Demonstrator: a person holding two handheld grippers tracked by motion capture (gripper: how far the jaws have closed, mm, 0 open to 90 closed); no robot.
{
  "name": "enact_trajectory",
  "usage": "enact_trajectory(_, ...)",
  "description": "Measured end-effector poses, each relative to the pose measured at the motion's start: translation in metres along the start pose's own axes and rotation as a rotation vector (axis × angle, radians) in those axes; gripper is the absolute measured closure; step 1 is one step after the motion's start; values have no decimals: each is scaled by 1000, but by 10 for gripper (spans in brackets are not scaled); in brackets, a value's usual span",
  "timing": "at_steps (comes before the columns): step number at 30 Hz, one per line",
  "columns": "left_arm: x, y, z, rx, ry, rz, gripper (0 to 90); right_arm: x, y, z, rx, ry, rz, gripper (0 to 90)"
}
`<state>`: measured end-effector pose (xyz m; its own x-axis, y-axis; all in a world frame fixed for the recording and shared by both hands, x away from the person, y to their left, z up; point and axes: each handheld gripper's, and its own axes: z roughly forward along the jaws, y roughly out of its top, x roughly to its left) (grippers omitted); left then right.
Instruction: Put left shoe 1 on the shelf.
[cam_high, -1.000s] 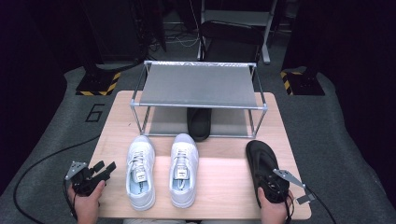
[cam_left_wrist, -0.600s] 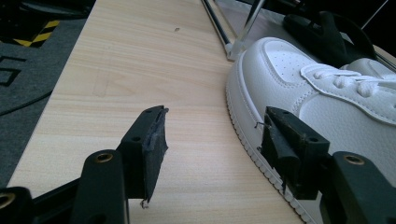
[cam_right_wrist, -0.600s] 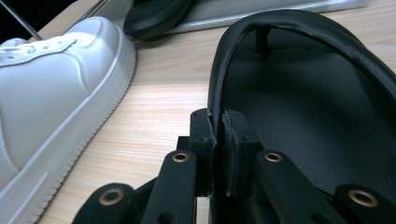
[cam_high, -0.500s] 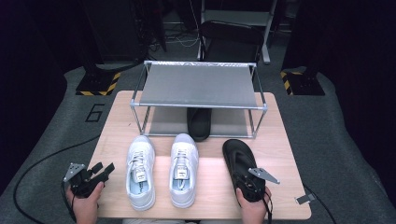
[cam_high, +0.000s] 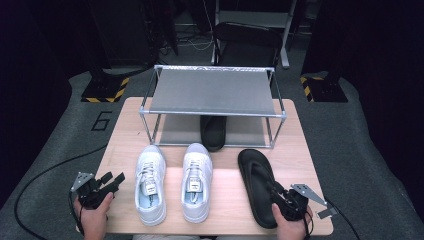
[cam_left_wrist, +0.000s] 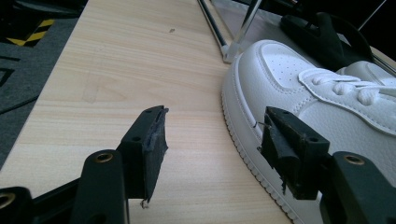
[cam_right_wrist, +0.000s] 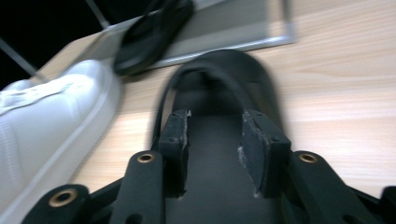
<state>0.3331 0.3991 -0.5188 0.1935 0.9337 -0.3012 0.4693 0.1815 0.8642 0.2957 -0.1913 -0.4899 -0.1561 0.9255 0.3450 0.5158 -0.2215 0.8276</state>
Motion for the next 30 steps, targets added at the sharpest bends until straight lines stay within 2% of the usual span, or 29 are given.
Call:
enact_trajectory(2, -1, 1, 2, -6, -4, -1, 399, -8, -2, 0, 15, -28, 13, 584)
enact_trajectory(4, -2, 1, 3, -3, -6, -1, 398, -13, -6, 4, 58, -52, 10, 581)
enact_trajectory(6, -2, 1, 5, 0, -6, 2, 399, -17, -11, 10, 107, -53, 15, 595)
enact_trajectory(11, -1, 2, 5, 8, -6, -4, 398, -19, -12, 11, 92, -83, 7, 696)
enact_trajectory(13, -1, 1, 5, -5, -2, -7, 398, -19, -12, 11, 91, -80, 10, 701)
enact_trajectory(19, -1, 1, 3, 5, 0, -16, 398, -11, -12, 20, 95, -48, -20, 713)
enact_trajectory(21, -1, 1, 3, -1, 0, -11, 398, -11, -12, 21, 92, -37, -23, 674)
enact_trajectory(23, 0, 1, 3, -4, -1, -8, 398, -12, -12, 19, 101, -19, 6, 615)
enact_trajectory(27, 0, 2, 2, -17, -1, -16, 398, -13, -9, 12, 105, -6, 41, 588)
enact_trajectory(30, 0, 2, 2, -17, -3, -10, 398, -16, -2, 7, 111, -12, 47, 563)
